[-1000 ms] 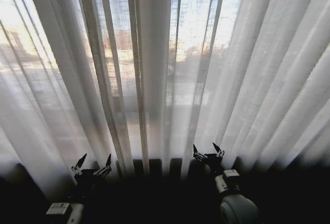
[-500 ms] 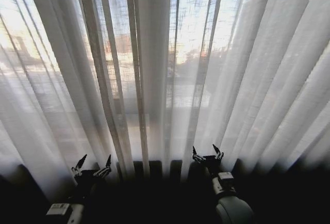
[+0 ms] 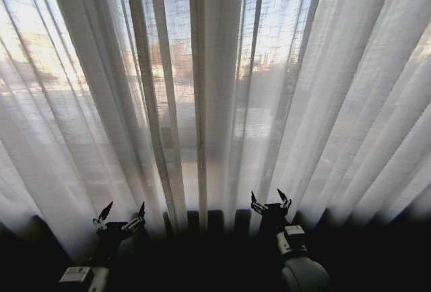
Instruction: Open the curtains by pulling them apart, changing their state from closed to fully open.
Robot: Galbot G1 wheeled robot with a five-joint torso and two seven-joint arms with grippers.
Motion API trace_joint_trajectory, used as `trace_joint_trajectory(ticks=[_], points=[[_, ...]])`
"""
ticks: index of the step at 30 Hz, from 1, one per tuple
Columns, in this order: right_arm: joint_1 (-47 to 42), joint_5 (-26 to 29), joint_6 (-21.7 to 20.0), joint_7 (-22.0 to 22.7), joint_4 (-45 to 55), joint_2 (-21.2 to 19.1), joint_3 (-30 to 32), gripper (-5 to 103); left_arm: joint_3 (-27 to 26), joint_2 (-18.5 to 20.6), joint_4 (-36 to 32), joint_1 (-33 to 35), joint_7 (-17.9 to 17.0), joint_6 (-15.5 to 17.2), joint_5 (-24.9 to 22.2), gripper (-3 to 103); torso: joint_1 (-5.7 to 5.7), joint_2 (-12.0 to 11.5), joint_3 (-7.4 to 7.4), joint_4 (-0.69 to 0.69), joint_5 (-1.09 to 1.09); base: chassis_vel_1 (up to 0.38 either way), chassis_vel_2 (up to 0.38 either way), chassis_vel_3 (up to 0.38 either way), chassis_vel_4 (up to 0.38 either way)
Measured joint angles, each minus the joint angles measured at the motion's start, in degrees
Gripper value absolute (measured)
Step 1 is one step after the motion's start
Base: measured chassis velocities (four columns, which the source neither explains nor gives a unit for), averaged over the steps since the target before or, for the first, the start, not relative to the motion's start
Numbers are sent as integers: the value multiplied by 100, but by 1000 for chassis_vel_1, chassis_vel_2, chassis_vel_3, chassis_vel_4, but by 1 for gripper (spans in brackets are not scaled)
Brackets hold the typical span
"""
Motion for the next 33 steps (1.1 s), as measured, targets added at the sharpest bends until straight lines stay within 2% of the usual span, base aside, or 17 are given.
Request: trace_joint_trajectory(ticks=[6,9,12,14,20,24,33], points=[[-2,2,16,-3,-8,9,-2,100,7,-4,0,-1,0,-7,4,100,-1,1,-1,0,-2,336,316,-342,-316],[4,-96,17,-14,-63,19,-2,100,12,-11,7,0,1,-32,9,100,-1,1,0,0,5,353,358,-363,-332],[8,-126,17,-17,-98,23,-12,100,10,-12,24,0,0,-65,19,100,-1,1,-1,1,-4,281,298,-300,-291],[12,-127,17,-18,-104,25,-13,100,8,-11,24,1,-2,-72,21,100,-1,1,-1,1,-2,195,230,-230,-240],[28,-124,15,-32,-115,21,-20,100,9,-19,32,6,-2,-96,28,100,0,1,0,0,-1,58,49,-43,-78],[31,-124,15,-32,-123,17,-23,100,12,-27,32,8,10,-106,32,100,-1,0,0,-1,8,-12,-7,18,5],[41,-131,13,-37,-139,18,-46,100,-9,-27,31,19,92,-116,37,100,-1,1,0,1,0,-90,57,92,-33]])
